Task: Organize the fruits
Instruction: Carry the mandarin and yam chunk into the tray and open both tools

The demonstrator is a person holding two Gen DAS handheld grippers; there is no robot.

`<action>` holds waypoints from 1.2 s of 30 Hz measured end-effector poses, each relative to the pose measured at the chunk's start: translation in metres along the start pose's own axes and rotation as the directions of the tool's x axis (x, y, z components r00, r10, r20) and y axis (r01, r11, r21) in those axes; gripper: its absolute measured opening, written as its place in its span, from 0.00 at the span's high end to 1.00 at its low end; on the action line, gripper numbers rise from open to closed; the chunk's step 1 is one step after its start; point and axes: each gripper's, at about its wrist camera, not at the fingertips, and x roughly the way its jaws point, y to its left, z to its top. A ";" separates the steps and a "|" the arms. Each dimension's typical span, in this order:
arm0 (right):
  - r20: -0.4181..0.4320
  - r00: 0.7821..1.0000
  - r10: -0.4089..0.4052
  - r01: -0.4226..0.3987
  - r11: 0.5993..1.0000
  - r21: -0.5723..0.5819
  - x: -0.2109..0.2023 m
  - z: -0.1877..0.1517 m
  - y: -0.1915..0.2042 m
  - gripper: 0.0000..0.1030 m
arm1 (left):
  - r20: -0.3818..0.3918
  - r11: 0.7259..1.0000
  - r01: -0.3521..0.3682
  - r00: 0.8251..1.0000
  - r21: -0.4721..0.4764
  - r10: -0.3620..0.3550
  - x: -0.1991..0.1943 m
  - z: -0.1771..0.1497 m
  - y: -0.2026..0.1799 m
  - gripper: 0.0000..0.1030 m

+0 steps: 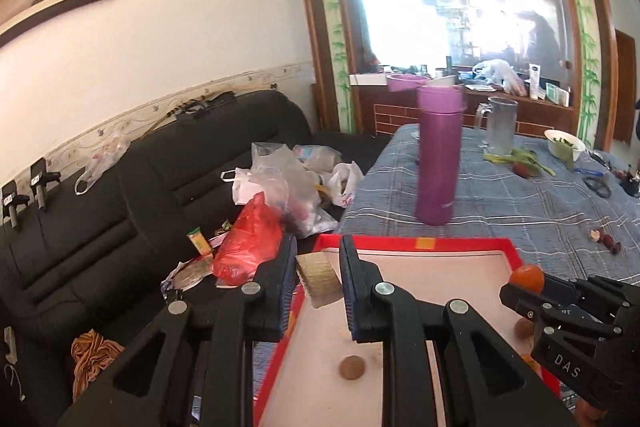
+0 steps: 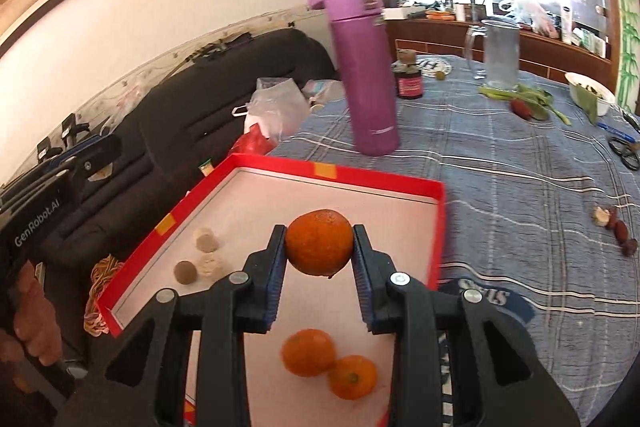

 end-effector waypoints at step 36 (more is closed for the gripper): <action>-0.252 0.964 -0.085 0.119 0.986 0.120 0.066 0.003 -0.051 0.67 | -0.453 0.976 0.162 0.888 0.146 -0.080 0.113 -0.027 -0.057 0.80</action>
